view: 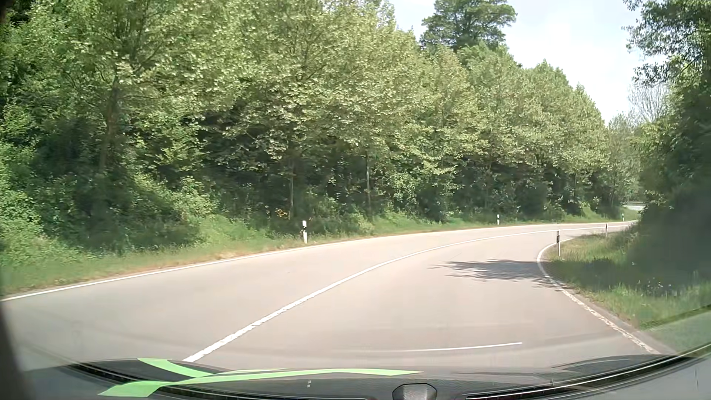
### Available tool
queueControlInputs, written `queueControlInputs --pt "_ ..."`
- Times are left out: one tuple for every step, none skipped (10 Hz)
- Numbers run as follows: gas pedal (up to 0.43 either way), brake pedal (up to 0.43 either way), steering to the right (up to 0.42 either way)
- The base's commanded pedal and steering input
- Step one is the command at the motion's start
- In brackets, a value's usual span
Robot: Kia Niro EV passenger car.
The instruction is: Follow the waypoints while adhering to traffic rules and regulations
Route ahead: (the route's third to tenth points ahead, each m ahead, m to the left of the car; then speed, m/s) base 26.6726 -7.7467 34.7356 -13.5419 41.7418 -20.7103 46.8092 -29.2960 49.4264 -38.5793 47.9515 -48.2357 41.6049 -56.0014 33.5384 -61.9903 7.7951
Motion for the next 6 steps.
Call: queueControlInputs --pt "0.039 0.000 0.086" --pt "0.039 0.000 0.085" --pt "0.039 0.000 0.085" --pt "0.039 0.000 0.082" --pt "0.039 0.000 0.079" --pt "0.039 0.000 0.079"
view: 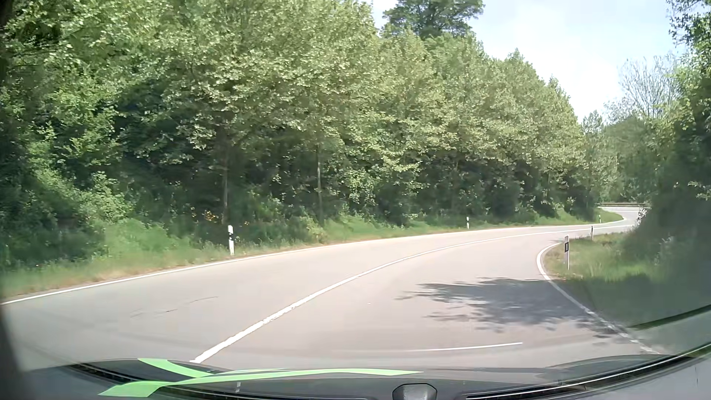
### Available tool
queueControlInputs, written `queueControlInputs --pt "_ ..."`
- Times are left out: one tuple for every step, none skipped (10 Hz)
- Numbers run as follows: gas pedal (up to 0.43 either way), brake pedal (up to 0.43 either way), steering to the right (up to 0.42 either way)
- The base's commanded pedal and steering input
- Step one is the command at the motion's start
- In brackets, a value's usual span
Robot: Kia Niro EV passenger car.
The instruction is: Follow the waypoints while adhering to traffic rules and regulations
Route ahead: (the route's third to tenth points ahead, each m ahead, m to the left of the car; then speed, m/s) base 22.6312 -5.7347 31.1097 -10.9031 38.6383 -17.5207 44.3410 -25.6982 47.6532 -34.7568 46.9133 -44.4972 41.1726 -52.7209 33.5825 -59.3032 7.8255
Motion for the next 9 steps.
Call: queueControlInputs --pt "0.039 0.000 0.079" --pt "0.039 0.000 0.079" --pt "0.039 0.000 0.079" --pt "0.039 0.000 0.079" --pt "0.039 0.000 0.081" --pt "0.039 0.000 0.081" --pt "0.039 0.000 0.083" --pt "0.039 0.000 0.085" --pt "0.039 0.000 0.087"
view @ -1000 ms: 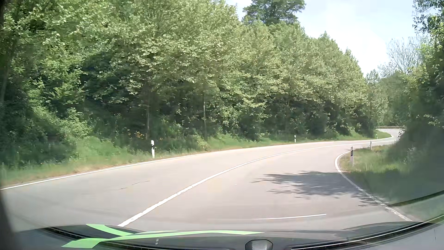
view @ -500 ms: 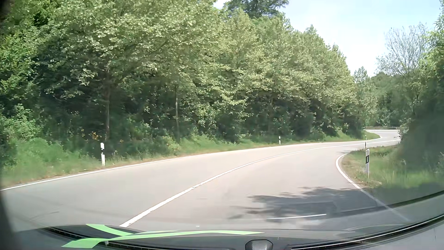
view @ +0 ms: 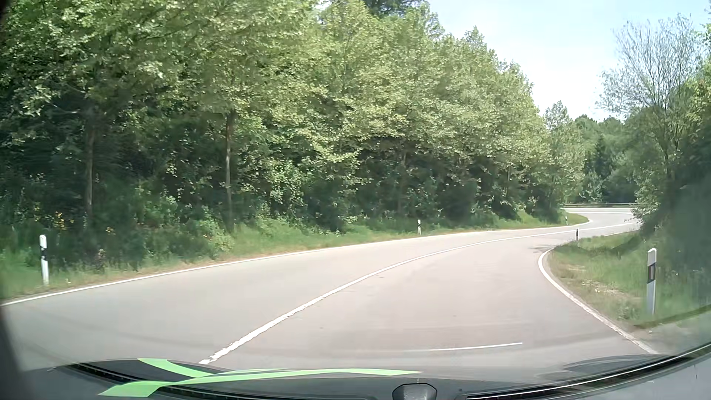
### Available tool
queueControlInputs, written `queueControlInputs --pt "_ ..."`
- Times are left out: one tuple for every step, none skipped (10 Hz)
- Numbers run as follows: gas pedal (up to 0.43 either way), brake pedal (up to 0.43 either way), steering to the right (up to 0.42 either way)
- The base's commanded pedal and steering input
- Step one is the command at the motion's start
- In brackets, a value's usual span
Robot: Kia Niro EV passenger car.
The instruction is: Follow the waypoints while adhering to traffic rules and regulations
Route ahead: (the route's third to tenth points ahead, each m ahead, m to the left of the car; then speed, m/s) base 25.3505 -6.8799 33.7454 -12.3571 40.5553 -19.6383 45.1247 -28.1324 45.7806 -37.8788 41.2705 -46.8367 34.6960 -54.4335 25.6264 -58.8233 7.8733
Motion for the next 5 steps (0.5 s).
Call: queueControlInputs --pt "0.039 0.000 0.088" --pt "0.039 0.000 0.089" --pt "0.039 0.000 0.090" --pt "0.039 0.000 0.090" --pt "0.039 0.000 0.091"
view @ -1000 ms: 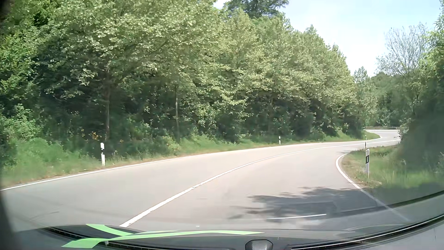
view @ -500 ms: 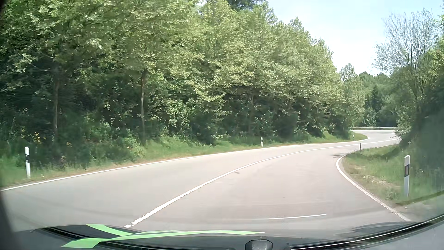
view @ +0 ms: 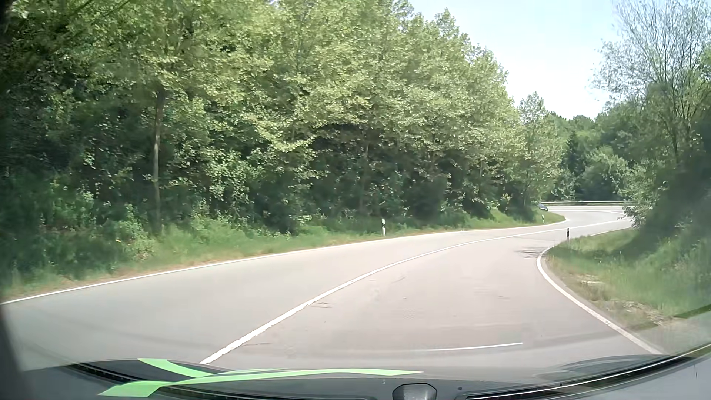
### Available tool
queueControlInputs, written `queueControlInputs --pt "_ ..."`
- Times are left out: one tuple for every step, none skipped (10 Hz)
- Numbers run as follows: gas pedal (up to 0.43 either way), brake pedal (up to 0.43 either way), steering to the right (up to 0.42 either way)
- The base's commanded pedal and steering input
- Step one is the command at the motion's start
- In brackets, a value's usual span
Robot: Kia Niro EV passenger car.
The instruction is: Follow the waypoints while adhering to traffic rules and regulations
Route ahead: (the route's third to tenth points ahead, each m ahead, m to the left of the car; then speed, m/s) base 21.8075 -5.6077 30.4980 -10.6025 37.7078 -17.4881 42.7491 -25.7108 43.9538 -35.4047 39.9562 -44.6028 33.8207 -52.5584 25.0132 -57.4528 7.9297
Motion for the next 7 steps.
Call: queueControlInputs --pt "0.039 0.000 0.093" --pt "0.039 0.000 0.094" --pt "0.039 0.000 0.094" --pt "0.039 0.000 0.094" --pt "0.039 0.000 0.094" --pt "0.039 0.000 0.093" --pt "0.039 0.000 0.092"
